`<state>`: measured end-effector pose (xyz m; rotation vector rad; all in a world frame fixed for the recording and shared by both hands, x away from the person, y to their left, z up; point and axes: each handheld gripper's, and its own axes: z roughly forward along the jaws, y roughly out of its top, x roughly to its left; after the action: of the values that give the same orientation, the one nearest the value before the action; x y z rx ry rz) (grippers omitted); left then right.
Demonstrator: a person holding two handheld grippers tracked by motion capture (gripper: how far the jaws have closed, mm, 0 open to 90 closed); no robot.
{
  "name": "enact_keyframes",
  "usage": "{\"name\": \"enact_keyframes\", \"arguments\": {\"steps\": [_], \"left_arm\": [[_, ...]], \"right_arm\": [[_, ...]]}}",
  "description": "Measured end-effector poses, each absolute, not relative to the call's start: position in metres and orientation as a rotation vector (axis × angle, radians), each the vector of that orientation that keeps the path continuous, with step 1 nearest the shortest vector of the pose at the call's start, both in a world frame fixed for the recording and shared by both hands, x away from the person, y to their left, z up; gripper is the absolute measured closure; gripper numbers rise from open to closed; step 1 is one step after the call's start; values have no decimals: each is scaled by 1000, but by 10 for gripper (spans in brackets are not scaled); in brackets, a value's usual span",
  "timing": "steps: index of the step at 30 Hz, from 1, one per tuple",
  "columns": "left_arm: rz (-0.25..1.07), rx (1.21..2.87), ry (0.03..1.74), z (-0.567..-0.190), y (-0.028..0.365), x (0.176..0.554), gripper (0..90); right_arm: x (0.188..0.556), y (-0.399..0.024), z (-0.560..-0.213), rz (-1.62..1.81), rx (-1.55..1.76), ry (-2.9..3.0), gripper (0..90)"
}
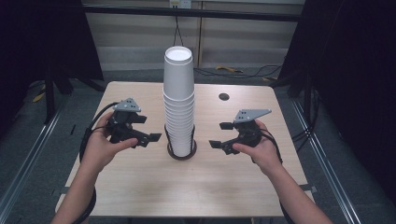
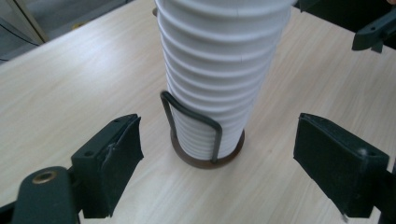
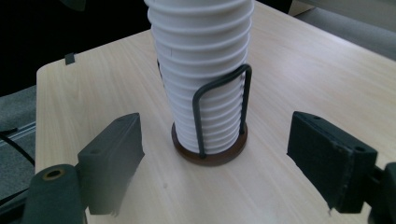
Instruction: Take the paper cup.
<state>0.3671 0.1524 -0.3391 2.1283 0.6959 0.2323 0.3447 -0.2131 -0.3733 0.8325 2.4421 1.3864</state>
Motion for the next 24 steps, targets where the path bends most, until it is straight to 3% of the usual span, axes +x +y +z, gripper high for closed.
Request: {"name": "enact_keyframes", "arguments": {"steps": [24], "left_arm": [[240, 2120, 639, -272, 137, 384, 149]], "right_arm": [[371, -184, -318, 1482, 769, 2369, 181]]}}
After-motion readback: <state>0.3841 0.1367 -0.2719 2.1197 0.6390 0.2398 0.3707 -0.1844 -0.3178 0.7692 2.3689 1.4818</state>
